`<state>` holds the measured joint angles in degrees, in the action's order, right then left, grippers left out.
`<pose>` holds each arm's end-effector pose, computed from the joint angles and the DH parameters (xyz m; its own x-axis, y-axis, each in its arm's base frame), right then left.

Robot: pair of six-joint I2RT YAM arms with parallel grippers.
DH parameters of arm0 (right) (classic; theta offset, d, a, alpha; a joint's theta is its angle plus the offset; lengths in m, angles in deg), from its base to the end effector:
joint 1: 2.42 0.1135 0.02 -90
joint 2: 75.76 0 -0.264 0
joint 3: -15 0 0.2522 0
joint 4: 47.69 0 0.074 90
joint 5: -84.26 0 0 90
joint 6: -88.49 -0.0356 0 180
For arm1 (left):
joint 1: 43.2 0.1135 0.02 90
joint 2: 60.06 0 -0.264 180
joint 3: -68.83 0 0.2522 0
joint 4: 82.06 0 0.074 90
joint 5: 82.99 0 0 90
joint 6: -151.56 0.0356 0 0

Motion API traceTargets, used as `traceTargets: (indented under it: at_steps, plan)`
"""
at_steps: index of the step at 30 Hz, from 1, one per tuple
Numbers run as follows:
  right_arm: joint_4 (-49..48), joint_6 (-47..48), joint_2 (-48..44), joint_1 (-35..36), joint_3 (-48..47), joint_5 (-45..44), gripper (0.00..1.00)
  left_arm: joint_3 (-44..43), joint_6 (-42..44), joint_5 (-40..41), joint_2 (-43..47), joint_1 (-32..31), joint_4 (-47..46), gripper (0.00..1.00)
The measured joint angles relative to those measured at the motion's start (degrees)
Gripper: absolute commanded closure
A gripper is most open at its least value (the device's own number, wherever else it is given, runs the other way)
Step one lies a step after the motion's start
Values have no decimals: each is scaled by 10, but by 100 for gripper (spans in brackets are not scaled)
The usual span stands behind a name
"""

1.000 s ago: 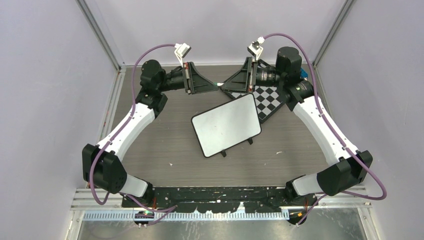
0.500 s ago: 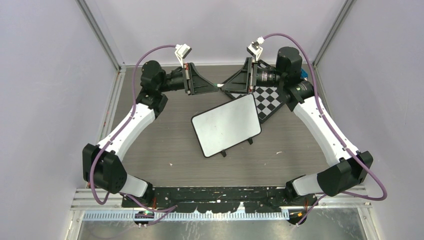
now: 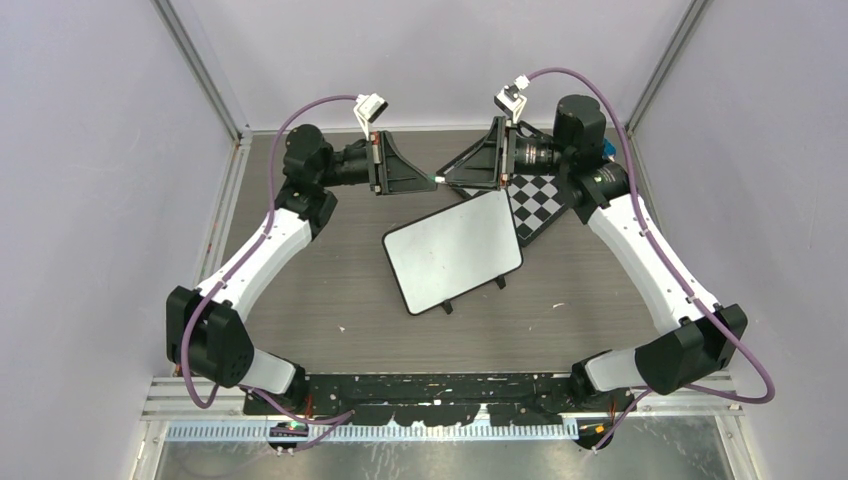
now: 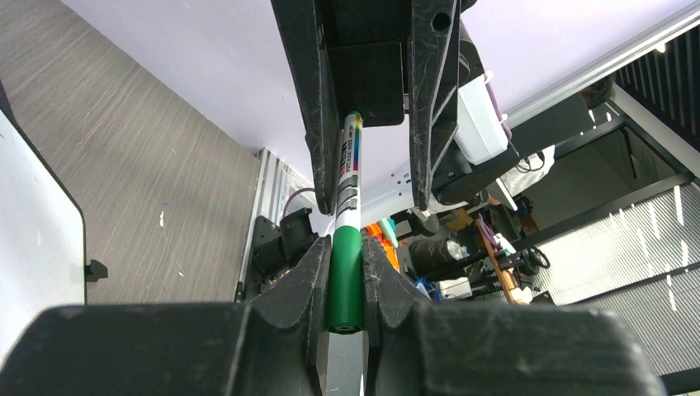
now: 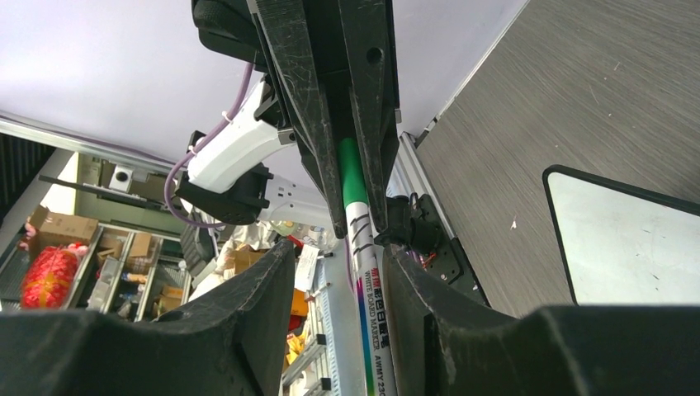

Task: Write a sentence on the whiteboard
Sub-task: Open the whiteboard marker.

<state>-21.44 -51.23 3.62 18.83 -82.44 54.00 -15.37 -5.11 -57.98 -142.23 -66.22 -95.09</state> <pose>0.2704 0.1382 0.4381 -0.8331 0.0885 -0.5461 -0.5319 0.1427 0.8347 0.2838 -0.1556 0.4071 -0.7967 -0.0833 -0.5986 0.6040 -0.0747 -0.7935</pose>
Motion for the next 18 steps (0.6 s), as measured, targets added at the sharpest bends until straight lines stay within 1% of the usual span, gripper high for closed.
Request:
traceTargets:
  at_steps: [3, 10, 18]
  plan:
    - [1, 3, -2, 0, 0, 2, 49, 0, -2, 0, 0, -1, 0, 100]
    - [17, 19, -4, 2, 0, 3, 47, 0, -2, 5, 0, 0, 0, 100]
    - [26, 26, -4, 2, 0, 3, 49, 0, 0, 10, 0, 5, 4, 100]
